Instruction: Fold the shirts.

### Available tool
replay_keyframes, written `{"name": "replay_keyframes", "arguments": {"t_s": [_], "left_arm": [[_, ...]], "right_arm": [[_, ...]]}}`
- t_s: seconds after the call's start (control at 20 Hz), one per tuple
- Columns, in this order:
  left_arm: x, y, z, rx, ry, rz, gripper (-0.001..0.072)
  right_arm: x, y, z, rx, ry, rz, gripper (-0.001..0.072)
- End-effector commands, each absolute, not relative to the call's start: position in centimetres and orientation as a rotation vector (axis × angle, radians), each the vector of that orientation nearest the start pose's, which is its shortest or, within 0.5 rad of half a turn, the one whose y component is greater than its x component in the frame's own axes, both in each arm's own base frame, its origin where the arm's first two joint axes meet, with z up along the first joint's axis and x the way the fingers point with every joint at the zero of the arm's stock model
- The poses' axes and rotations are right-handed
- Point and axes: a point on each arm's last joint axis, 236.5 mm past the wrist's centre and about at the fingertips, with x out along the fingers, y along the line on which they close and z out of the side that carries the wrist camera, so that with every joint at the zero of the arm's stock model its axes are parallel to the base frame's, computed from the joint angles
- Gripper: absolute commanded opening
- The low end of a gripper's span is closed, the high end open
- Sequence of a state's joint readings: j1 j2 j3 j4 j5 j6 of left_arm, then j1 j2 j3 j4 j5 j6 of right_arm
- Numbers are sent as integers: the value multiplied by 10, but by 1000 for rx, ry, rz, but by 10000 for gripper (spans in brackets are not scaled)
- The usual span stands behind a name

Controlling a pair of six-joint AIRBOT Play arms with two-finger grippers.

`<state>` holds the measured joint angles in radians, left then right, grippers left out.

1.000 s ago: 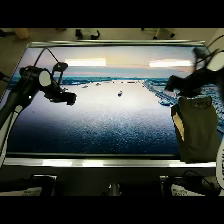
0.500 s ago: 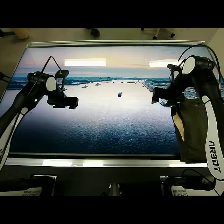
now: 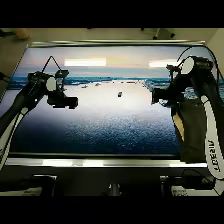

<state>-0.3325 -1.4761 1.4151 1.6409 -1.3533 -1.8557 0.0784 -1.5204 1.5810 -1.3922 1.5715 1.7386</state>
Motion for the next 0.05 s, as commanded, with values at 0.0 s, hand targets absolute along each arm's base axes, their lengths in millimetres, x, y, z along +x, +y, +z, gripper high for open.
{"name": "replay_keyframes", "arguments": {"t_s": [0.0], "left_arm": [[388, -116, 8, 58, 1401, -29, 567]], "right_arm": [[388, 73, 40, 210, 1527, 79, 626]]}}
